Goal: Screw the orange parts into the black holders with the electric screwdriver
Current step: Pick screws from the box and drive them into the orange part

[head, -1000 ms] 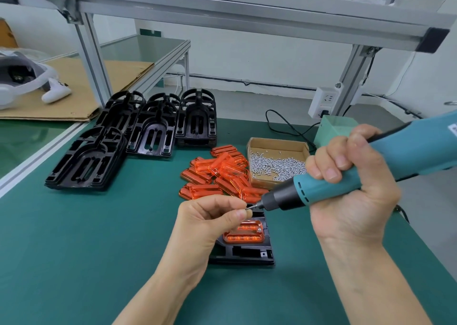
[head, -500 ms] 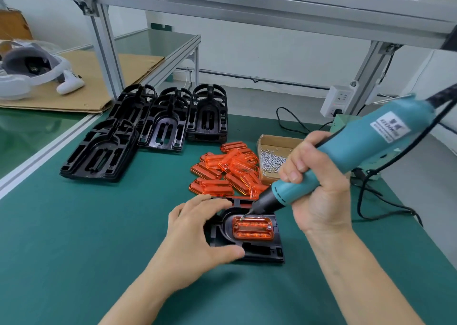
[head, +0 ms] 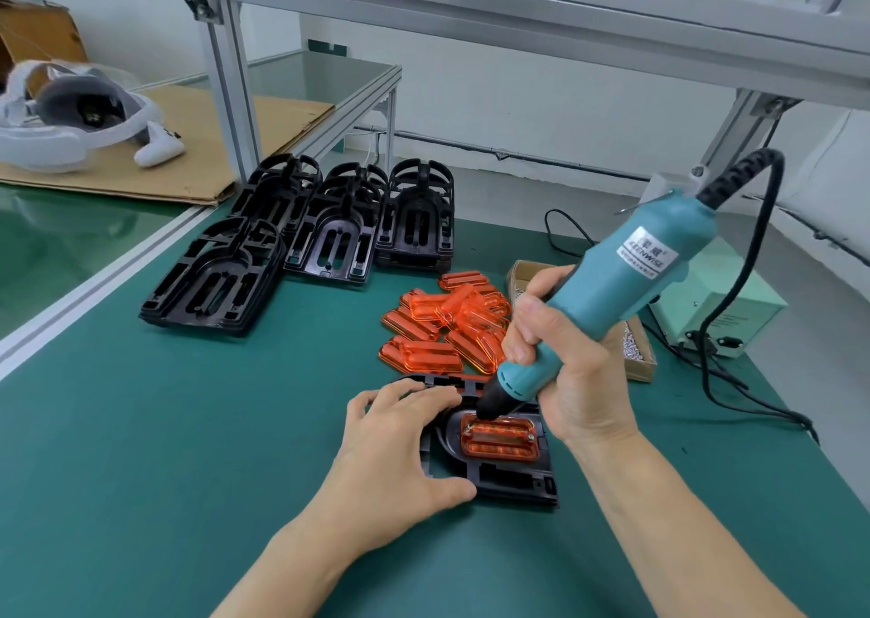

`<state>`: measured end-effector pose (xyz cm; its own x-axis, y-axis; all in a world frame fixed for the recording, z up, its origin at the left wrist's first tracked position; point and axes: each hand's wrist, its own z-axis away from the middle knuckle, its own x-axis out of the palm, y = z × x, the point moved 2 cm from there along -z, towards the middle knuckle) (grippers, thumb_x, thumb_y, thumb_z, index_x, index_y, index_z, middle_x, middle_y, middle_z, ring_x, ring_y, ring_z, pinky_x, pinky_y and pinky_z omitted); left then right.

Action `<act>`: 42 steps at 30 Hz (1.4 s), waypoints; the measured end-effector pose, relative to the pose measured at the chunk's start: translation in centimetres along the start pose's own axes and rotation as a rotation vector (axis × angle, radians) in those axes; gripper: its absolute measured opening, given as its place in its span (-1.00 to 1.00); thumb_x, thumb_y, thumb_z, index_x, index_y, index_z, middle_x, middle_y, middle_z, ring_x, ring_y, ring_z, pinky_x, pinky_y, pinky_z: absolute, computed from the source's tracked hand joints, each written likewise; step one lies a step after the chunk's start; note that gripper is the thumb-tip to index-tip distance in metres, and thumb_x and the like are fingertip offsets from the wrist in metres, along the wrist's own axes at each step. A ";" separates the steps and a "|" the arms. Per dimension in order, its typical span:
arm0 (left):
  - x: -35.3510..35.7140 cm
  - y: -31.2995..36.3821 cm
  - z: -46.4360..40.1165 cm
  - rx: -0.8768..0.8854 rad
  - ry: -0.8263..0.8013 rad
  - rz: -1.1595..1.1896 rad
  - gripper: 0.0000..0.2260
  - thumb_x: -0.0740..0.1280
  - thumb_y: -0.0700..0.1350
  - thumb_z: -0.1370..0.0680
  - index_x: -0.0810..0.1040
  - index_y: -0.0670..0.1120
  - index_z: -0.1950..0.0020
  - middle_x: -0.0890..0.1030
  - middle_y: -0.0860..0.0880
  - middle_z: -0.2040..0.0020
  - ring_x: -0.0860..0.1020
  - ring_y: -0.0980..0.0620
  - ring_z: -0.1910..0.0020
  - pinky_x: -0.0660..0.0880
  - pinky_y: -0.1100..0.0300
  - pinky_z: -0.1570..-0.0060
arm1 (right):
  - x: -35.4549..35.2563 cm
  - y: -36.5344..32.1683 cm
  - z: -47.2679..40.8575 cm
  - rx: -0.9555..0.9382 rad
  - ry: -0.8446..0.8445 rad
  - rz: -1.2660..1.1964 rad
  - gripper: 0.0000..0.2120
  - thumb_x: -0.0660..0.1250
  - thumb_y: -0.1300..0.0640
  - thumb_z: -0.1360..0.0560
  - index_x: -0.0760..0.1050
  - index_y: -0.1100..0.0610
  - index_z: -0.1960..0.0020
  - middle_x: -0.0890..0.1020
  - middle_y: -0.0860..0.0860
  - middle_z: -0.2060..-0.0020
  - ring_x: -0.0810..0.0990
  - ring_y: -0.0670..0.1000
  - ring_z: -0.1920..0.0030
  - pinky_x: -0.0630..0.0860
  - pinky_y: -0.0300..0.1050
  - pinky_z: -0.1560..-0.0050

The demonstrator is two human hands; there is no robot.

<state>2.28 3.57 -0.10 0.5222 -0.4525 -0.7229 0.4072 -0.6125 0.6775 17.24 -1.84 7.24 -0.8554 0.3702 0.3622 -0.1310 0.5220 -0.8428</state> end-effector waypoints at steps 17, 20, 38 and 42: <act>0.3 -0.3 -0.2 0.003 0.028 -0.002 -0.29 0.47 0.21 -0.26 0.31 0.29 -0.37 0.26 0.28 -0.27 0.06 0.19 -0.24 0.05 0.35 -0.23 | 0.6 0.3 -1.0 0.067 -0.201 0.084 -0.89 0.41 0.20 -0.35 0.52 0.06 0.18 0.44 -0.02 0.48 0.37 -0.03 0.53 0.42 -0.20 0.39; 0.3 -0.2 -0.1 0.014 0.038 0.012 -0.30 0.48 0.20 -0.26 0.33 0.28 -0.36 0.26 0.31 -0.21 0.03 0.30 -0.12 0.05 0.35 -0.21 | 0.6 0.4 -0.9 0.052 -0.196 0.085 -0.90 0.41 0.20 -0.37 0.51 0.05 0.19 0.44 -0.03 0.49 0.38 -0.04 0.52 0.43 -0.20 0.38; 0.2 -0.4 -0.4 0.007 0.025 0.010 -0.32 0.48 0.20 -0.23 0.39 0.27 -0.33 0.37 0.26 -0.26 0.14 0.13 -0.33 0.04 0.39 -0.28 | -1.4 -0.1 -1.4 0.086 -0.031 -0.099 -0.83 0.34 0.32 -0.39 0.48 0.05 0.19 0.42 -0.05 0.47 0.38 -0.07 0.50 0.42 -0.22 0.41; 0.1 -0.4 -0.3 0.010 0.032 0.048 -0.35 0.51 0.17 -0.23 0.41 0.27 -0.30 0.34 0.35 -0.17 0.08 0.34 -0.16 0.03 0.34 -0.30 | -3.2 -2.2 -2.2 0.046 0.164 -0.103 -0.84 0.36 0.26 -0.41 0.46 0.04 0.24 0.42 -0.05 0.46 0.38 -0.09 0.49 0.42 -0.24 0.42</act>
<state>2.40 3.97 -0.38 0.5647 -0.4610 -0.6845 0.3734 -0.5970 0.7101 21.40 -2.45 8.81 -0.7436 0.4386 0.5047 -0.2401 0.5293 -0.8137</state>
